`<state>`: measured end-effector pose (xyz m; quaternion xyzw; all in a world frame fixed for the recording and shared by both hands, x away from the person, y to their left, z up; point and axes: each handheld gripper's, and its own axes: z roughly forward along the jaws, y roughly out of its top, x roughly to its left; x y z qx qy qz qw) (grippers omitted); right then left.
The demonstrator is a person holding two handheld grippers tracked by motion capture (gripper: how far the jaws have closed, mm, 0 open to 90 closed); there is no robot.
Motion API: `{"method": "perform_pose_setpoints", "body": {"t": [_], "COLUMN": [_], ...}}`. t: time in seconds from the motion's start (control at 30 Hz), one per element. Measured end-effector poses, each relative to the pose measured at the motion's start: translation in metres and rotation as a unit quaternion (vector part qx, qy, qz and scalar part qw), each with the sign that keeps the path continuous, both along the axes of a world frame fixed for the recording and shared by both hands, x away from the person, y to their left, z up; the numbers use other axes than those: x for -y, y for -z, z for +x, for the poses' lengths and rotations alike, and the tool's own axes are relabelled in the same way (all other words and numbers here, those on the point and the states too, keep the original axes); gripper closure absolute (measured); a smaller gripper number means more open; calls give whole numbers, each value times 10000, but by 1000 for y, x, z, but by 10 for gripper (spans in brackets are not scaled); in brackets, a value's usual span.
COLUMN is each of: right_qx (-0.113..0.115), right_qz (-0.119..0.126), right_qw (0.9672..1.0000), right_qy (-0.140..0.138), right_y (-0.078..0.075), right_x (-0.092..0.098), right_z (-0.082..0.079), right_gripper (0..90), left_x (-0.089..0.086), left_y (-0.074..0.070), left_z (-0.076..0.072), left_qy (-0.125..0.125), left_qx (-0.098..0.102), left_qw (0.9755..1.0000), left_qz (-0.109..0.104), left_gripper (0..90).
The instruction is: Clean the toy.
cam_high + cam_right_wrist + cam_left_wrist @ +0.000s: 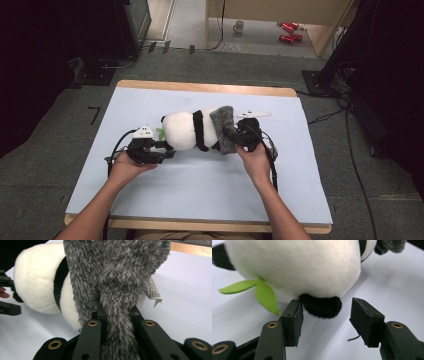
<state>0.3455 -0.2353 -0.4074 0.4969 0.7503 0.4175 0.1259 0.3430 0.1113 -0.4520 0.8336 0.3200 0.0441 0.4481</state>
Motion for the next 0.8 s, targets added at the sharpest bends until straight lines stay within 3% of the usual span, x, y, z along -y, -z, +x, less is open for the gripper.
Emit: {"method": "perform_pose_setpoints", "body": {"t": [0.17, 0.2, 0.33, 0.53, 0.67, 0.8], "right_qx": [-37, -49, -100, -144, -153, -164], "right_qz": [-34, -14, 28, -15, 13, 98], "right_qw": [10000, 10000, 9999, 9999, 9999, 9998], "right_qy": [74, 75, 78, 39, 35, 41], "right_y": [-3, -3, -6, -9, -9, -11], "right_x": [-1, -1, -1, -2, -2, -3], "right_z": [8, 10, 15, 17, 19, 21], "right_gripper": [789, 789, 788, 786, 785, 780], "left_x": [-16, -17, -12, -1, 2, 2], "left_y": [-11, -13, -17, -28, -23, -15], "left_z": [-1, 0, 6, 8, 12, 18], "left_qy": [-182, -189, -132, 136, 247, 290], "left_qx": [411, 420, 421, 642, 546, 627], "left_qw": [9983, 9981, 9981, 9969, 9972, 9966], "left_qz": [-377, -414, -423, -429, -450, -450], "left_gripper": [367, 353, 337, 313, 274, 248]}}
